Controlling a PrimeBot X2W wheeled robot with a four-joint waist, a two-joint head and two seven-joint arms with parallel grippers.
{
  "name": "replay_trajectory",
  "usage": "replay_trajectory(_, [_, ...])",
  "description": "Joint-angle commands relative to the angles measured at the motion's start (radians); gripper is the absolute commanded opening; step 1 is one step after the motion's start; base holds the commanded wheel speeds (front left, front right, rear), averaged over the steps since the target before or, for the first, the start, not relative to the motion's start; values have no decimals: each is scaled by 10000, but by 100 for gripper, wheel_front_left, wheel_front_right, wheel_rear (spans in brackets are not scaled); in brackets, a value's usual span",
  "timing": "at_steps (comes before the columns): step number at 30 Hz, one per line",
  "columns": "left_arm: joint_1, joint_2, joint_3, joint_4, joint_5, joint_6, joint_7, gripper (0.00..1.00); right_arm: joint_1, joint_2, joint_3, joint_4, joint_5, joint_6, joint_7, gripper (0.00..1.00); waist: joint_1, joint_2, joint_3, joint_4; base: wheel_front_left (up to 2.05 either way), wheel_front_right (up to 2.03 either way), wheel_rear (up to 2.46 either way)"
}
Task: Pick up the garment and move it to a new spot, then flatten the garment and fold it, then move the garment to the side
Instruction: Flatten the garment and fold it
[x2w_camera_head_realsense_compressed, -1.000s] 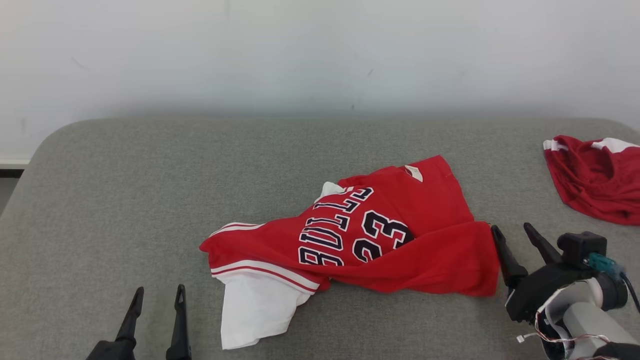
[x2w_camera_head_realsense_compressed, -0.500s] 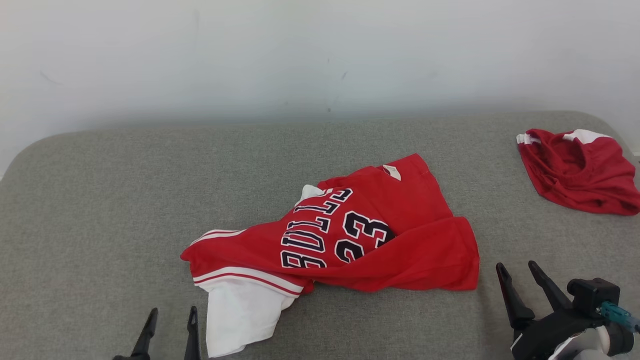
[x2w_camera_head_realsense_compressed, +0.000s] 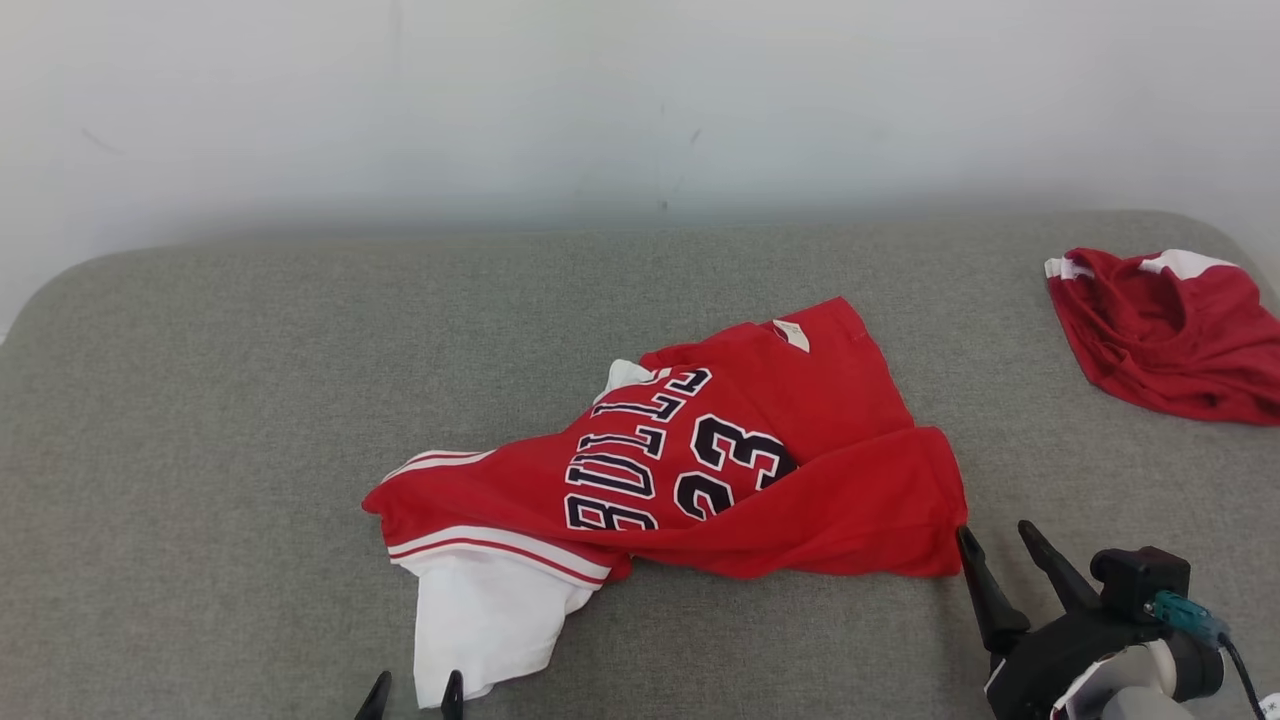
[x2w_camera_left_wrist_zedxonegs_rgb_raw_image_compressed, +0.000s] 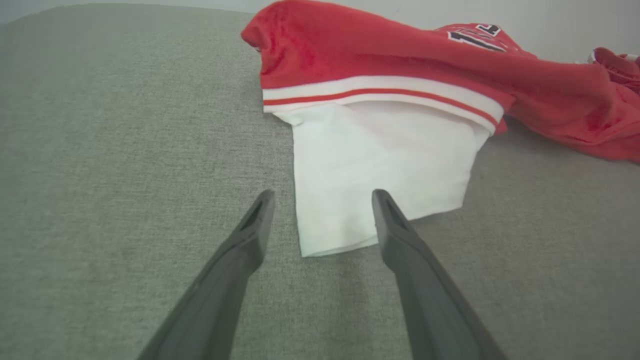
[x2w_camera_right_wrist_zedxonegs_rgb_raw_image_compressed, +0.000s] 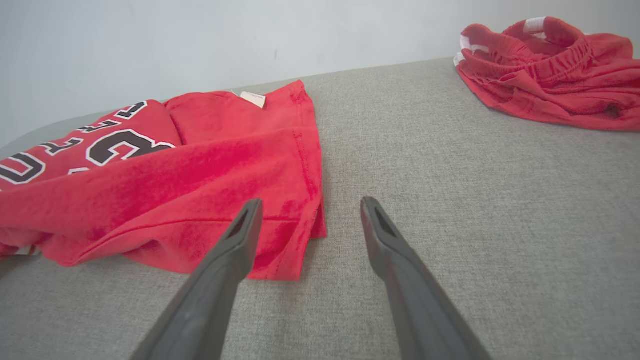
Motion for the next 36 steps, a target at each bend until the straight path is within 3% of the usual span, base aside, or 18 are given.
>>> replay_trajectory(1, [-166, 41, -43, 162, -72, -13, -31, 100, -138, 52, 68, 112, 60, -23, -32, 100, 0, 0, 79, -10, 0, 0, 0])
replay_trajectory(13, [-1016, 99, -310, 1367, -803, -14, -29, 100, -1055, 199, 710, 1269, 412, -23, -30, 100, 0, 0, 467, 130, 0, 0, 0])
replay_trajectory(14, [-1056, 81, -427, 1543, -904, -14, -29, 100, -1117, 217, 756, 1367, 461, -23, -31, 86, 0, 0, 499, 138, 0, 0, 0])
replay_trajectory(15, [-1153, 69, -530, 1658, -996, -16, -28, 100, -1188, 226, 804, 1451, 510, -23, -32, 27, 0, 0, 529, 149, 0, 0, 0])
replay_trajectory(16, [-1236, 55, -576, 1810, -1166, -16, -28, 100, -1262, 240, 849, 1529, 553, -23, -32, 0, 0, 0, 554, 161, 0, 0, 0])
replay_trajectory(17, [-1278, 42, -702, 2010, -1292, -16, -23, 99, -1331, 261, 902, 1587, 578, -23, -34, 0, 0, 0, 575, 169, 0, 0, 0])
replay_trajectory(18, [-1350, 28, -865, 2192, -1379, -17, -17, 36, -1391, 296, 956, 1652, 625, -23, -33, 0, 0, 0, 588, 180, 0, 0, 0])
replay_trajectory(19, [-1447, 13, -940, 2266, -1539, -17, -15, 12, -1422, 322, 999, 1698, 661, -23, -34, 0, 0, 0, 589, 194, 0, 0, 0])
replay_trajectory(20, [-1501, 0, -1062, 2394, -1641, -19, 3, 0, -1449, 311, 1032, 1692, 667, -23, -37, 0, 0, 0, 584, 207, 0, 0, 0])
replay_trajectory(25, [-1478, 100, -1217, 2206, -1920, -16, -6, 0, -1165, 197, 886, 1109, 660, -23, -39, 0, 0, 0, 392, 240, 0, 0, 0])
replay_trajectory(36, [-61, 281, -71, -643, -1291, -15, -29, 0, 867, -191, 101, -1538, 466, -23, -38, 0, 0, 0, -6, 171, 0, 0, 0])
